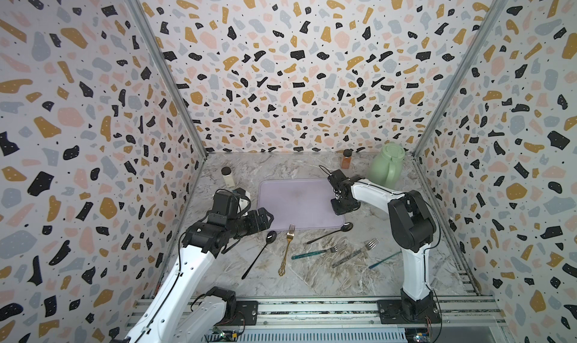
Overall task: Set the spoon and fork side by side
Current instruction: Adjust the tray at the center of the board.
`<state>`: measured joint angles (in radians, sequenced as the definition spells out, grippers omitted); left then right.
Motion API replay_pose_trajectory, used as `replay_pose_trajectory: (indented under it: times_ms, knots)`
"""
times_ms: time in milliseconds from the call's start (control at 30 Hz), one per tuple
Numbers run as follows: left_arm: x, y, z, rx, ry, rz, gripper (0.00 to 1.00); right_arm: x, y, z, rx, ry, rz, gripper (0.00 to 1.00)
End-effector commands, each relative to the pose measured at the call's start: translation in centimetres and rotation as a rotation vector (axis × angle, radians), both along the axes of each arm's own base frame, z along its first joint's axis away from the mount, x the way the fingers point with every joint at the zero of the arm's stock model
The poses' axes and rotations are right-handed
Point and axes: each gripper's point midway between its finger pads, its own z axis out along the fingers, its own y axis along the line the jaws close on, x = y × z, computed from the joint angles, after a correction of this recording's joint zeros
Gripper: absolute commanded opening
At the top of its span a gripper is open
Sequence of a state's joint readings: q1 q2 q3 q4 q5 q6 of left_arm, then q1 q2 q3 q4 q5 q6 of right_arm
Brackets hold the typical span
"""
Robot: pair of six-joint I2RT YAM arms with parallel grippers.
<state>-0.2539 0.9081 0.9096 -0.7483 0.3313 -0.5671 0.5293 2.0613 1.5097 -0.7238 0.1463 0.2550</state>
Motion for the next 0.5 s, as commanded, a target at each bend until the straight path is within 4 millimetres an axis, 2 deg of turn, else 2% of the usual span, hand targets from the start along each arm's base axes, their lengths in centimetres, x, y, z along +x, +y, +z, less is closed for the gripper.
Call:
replay_pose_trajectory:
  times_ms: [0, 267, 467]
  knots:
    - [-0.4, -0.1, 0.0, 0.006, -0.010, -0.020, 0.89, -1.0, -1.7, 1.7, -0.056, 0.010, 0.035, 0.12]
    - [-0.8, 0.0, -0.4, 0.013, -0.005, -0.026, 0.89, -1.1, -3.0, 1.8, -0.063, 0.007, -0.010, 0.12]
    - [-0.8, -0.2, -0.9, 0.010, 0.004, -0.021, 0.89, -1.6, -4.9, 1.7, -0.032, 0.023, -0.150, 0.12]
